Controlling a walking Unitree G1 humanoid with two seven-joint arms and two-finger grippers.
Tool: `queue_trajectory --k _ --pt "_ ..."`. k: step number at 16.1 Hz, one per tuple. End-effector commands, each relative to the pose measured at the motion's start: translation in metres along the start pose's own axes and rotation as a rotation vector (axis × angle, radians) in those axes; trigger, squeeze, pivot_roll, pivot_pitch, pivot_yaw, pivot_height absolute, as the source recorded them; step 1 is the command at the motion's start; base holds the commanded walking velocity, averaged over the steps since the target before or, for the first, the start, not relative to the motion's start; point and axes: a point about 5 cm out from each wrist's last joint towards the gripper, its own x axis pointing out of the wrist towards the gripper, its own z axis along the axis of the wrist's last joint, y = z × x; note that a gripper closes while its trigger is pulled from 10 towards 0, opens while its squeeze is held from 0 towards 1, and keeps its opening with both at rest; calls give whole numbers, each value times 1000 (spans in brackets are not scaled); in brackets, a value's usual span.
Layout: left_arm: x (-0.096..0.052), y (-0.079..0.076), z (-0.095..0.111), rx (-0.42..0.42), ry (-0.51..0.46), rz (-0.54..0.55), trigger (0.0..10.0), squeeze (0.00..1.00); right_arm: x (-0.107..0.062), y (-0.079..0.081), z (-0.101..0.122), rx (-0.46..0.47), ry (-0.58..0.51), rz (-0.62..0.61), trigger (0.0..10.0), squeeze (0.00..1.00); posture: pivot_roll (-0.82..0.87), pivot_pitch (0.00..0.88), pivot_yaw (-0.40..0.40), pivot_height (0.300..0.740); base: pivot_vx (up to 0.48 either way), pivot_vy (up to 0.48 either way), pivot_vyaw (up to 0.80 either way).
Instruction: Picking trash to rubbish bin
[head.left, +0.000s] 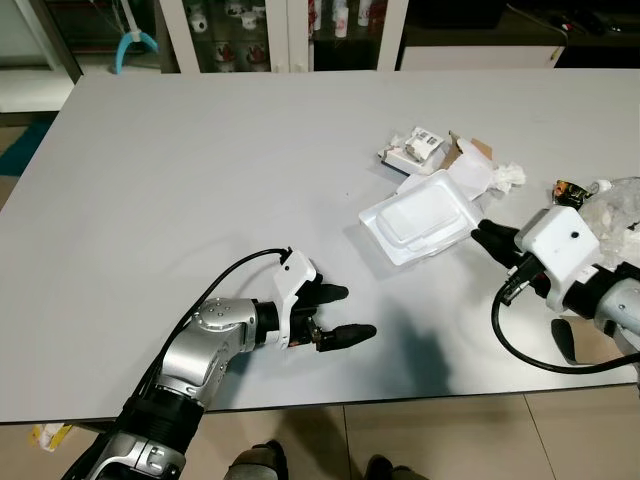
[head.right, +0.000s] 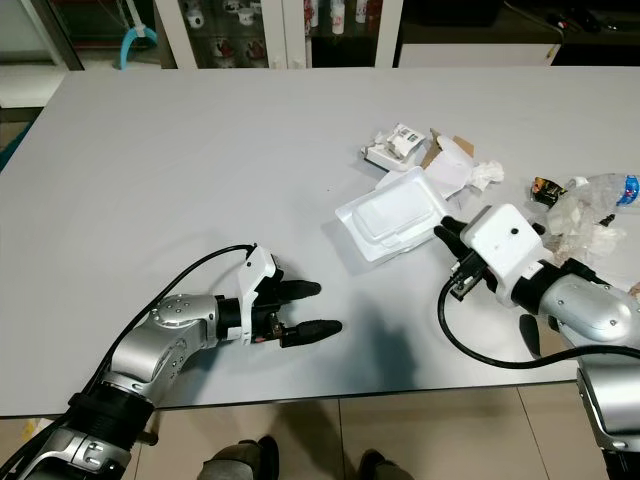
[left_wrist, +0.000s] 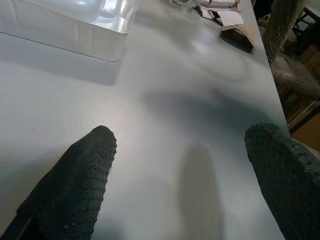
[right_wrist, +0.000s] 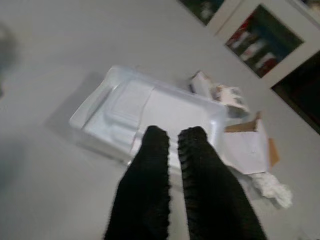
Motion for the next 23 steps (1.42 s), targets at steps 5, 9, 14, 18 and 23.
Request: queue_trajectory --k 5,9,14,18,23 --pt "-2 -1 -7 -12 32 3 10000 0 15 6 -20 -103 89 180 10000 1000 234 171 -13 740 0 0 0" --pt "-3 -2 -8 -17 28 13 10000 0 28 1 -28 -142 103 225 10000 1000 242 172 -21 740 0 0 0" --pt "-2 -2 -8 -16 24 20 10000 0 42 4 -36 -212 115 308 10000 1000 243 172 -31 740 0 0 0" --pt "-1 -3 -9 -19 21 23 10000 0 46 5 -38 -257 114 344 10000 1000 244 173 -38 740 0 0 0" --pt "-3 -3 -10 -21 18 34 10000 0 54 3 -35 -355 84 360 10000 0 250 179 -45 740 0 0 0"
